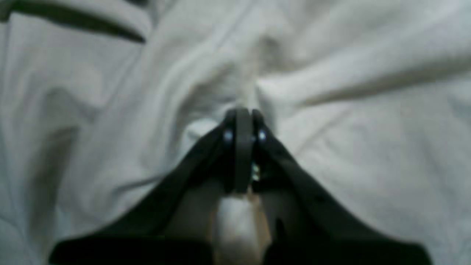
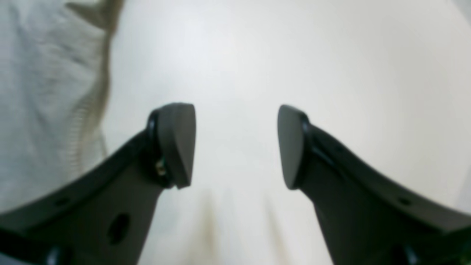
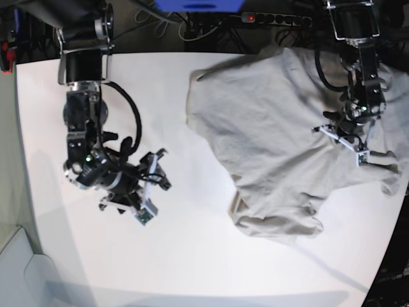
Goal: Layout the t-shirt on the table in an organized manner, then fold the t-shirt properly
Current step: 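Release the t-shirt and withdraw the right gripper, then reach the right gripper to the t-shirt's bunched edge and grasp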
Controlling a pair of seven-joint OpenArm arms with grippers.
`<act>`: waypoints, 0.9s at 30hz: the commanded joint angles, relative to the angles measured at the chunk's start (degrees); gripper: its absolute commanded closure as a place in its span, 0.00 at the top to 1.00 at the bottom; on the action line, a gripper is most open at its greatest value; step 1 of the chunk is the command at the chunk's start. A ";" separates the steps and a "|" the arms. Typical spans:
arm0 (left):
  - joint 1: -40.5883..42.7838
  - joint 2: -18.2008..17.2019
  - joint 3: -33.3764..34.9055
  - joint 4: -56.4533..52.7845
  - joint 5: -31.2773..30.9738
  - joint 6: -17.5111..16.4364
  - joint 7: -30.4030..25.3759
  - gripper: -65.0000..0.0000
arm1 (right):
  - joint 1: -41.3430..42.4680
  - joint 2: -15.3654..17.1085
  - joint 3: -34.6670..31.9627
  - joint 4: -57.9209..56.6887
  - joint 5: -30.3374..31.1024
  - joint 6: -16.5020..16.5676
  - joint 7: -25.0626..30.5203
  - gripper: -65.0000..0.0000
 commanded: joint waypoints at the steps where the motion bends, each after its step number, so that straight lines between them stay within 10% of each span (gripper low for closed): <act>1: -0.48 0.41 0.02 1.46 -0.09 0.38 0.50 0.00 | 1.15 -0.82 -0.01 0.87 0.51 -0.21 1.21 0.55; 21: -0.39 1.20 -0.25 2.08 -0.09 0.38 0.58 0.00 | -1.39 -6.89 -3.96 -11.17 0.60 -0.21 1.30 0.55; 27: -0.39 1.20 -0.25 1.99 0.00 0.38 0.58 0.00 | -1.92 -6.98 -13.98 -11.26 0.60 -0.21 1.30 0.55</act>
